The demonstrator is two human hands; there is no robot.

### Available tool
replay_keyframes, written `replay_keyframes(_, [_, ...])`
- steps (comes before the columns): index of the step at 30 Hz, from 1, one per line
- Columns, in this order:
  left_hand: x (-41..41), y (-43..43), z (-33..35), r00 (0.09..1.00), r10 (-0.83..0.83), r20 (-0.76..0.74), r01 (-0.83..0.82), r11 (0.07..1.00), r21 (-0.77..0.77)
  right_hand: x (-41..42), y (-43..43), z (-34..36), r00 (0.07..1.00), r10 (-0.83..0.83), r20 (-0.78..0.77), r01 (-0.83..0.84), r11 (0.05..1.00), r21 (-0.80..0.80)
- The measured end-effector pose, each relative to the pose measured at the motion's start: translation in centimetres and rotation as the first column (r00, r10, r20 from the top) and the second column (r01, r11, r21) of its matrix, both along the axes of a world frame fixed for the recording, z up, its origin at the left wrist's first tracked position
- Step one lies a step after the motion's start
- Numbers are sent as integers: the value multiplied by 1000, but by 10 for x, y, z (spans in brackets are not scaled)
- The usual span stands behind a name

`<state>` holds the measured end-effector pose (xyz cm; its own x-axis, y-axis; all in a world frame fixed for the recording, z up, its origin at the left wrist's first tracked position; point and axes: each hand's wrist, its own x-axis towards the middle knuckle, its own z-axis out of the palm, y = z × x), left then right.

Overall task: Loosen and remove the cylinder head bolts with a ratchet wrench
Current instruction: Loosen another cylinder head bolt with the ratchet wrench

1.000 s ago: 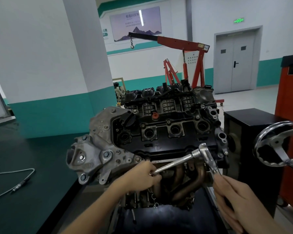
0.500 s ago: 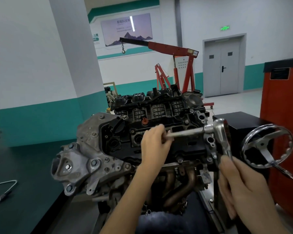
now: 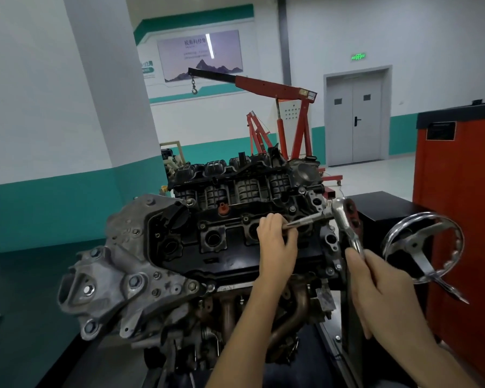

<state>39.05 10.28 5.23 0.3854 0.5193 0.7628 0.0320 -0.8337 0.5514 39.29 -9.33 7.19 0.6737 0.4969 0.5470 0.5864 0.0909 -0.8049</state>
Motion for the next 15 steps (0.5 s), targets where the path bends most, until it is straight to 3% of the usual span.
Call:
replay_keyframes(7, [-5, 10, 9, 997, -46, 56, 48, 998, -35, 6, 17, 9, 977, 24, 213, -27, 1000, 15])
replay_keyframes(15, [-28, 28, 4, 999, -31, 16, 31, 999, -27, 8, 62, 29, 882, 38, 470, 108, 954, -280])
